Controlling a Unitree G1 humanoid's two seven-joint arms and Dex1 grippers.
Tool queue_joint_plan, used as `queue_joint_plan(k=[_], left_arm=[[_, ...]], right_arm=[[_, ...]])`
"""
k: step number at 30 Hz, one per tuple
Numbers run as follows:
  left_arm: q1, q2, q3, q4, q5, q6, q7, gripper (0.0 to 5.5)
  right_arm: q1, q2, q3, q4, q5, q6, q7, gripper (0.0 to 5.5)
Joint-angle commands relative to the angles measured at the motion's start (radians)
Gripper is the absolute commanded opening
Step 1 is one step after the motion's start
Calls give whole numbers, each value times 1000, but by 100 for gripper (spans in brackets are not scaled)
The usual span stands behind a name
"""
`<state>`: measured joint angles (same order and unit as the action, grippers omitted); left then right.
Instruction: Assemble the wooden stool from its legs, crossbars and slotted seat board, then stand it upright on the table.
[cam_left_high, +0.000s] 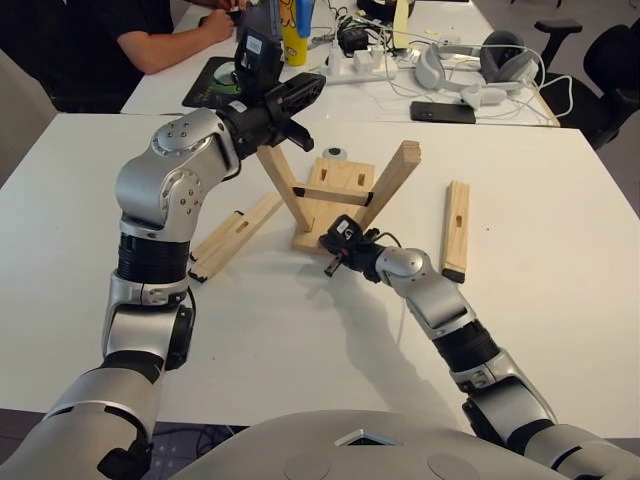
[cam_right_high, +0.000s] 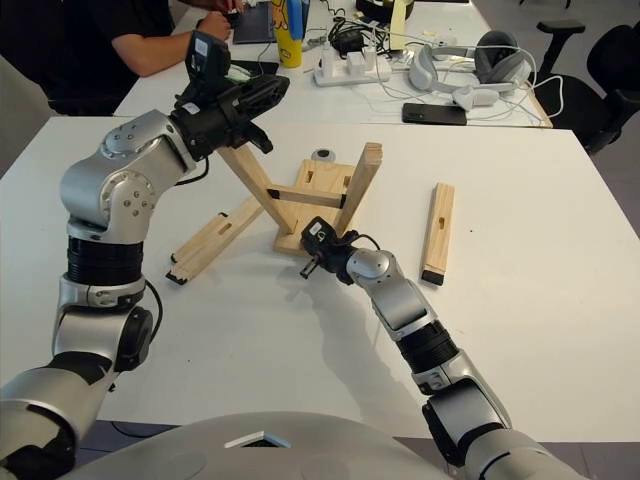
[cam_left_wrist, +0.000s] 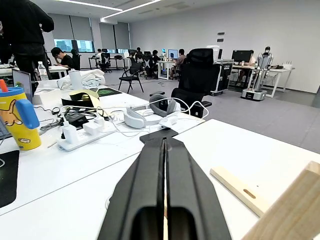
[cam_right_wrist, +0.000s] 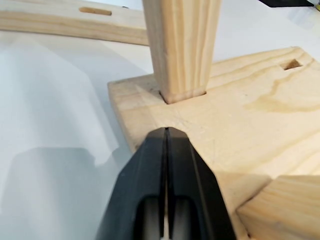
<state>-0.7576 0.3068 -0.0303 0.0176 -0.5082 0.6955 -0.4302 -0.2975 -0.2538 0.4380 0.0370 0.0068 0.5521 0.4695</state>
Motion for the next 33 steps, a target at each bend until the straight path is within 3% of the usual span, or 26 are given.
queue_joint_plan(k=[1,7,11,13,17,19,33], left_arm=[[-132,12,95,10,6,-27,46,1],[-273,45,230,-53,22,-135,138,1],[-264,53,232,-150,50,-180,170,1],[-199,35,200,-176,35,-134,161,1],[140,-4,-53,-128,-2,136,81,1],[191,-2,-106,-115,21,156,73,1],[-119,-48,132,-177,84,-106,220,1]], right_arm=[[84,-31,35,103,-36,105,9,0],[89,-29,23,101,-34,114,1,0],[97,-32,17,96,-32,117,-4,0],[98,-33,16,93,-31,120,-4,0],[101,-32,16,89,-29,124,-4,0],[98,-33,18,91,-28,126,-1,0],[75,-32,12,117,-32,129,13,0]])
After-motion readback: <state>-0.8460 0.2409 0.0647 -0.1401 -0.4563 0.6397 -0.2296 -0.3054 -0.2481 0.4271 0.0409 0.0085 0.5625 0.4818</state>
